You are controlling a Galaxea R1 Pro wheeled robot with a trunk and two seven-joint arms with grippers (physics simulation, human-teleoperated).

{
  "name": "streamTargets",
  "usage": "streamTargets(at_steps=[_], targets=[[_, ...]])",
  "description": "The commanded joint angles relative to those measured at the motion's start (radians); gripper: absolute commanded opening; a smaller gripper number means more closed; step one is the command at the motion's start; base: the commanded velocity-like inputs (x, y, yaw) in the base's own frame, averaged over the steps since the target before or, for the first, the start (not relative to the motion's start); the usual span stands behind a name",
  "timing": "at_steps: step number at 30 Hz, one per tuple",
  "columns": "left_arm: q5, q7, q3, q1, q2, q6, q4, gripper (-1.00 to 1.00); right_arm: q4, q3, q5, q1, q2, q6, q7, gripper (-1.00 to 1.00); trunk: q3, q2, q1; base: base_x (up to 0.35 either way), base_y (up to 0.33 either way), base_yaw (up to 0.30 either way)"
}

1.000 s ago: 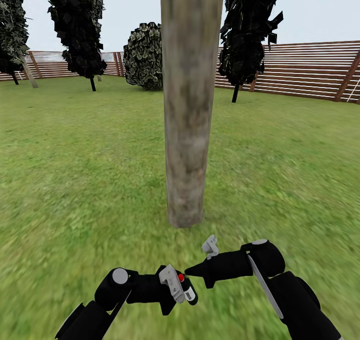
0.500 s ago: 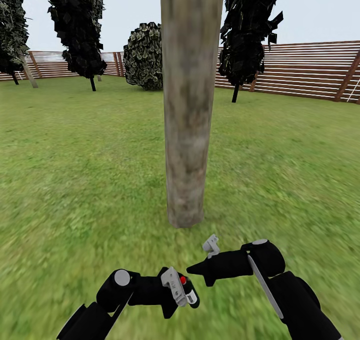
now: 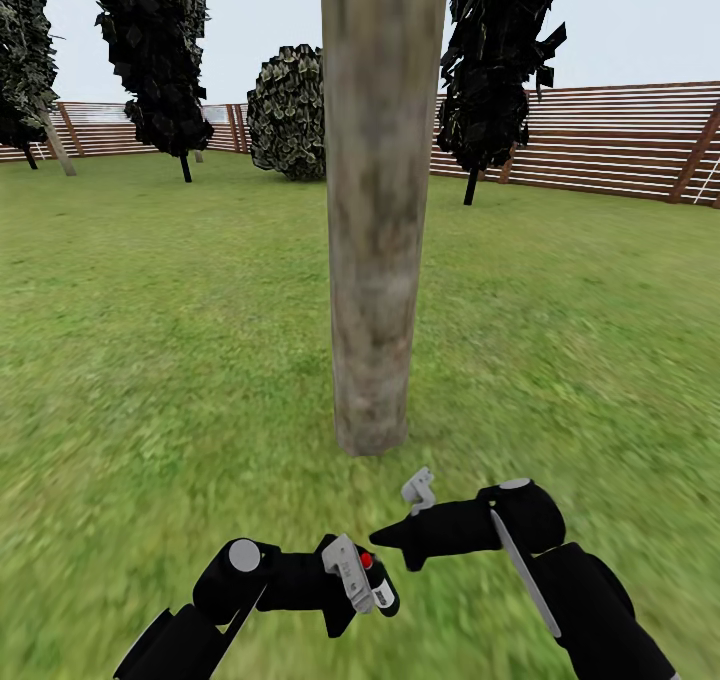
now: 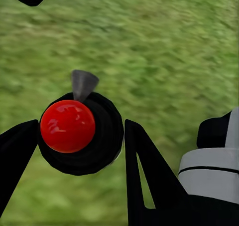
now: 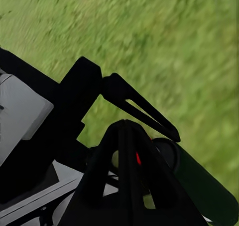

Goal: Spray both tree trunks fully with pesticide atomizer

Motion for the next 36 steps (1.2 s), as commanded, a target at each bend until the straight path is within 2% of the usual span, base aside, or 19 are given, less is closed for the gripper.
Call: streamTargets(at_steps=[1, 30, 36], targets=[[-0.005, -0.005, -0.001, -0.001, 0.0, 0.006, -0.002, -1.0, 0.0, 0.001, 0.001, -0.001, 0.002, 0.006, 0.002, -1.0, -0.001, 0.0, 0.0, 0.0, 0.0, 0.0], [-0.003, -0.005, 0.0, -0.001, 0.001, 0.006, -0.002, -1.0, 0.026, 0.004, 0.0, 0.0, 0.01, 0.006, 0.0, -1.0, -0.001, 0.0, 0.0, 0.0, 0.0, 0.0], [-0.003, -0.005, 0.0, -0.001, 0.0, 0.006, -0.002, -1.0, 0.026, 0.018, 0.001, 0.0, 0.01, 0.006, 0.0, -1.0, -0.001, 0.0, 0.0, 0.0, 0.0, 0.0]])
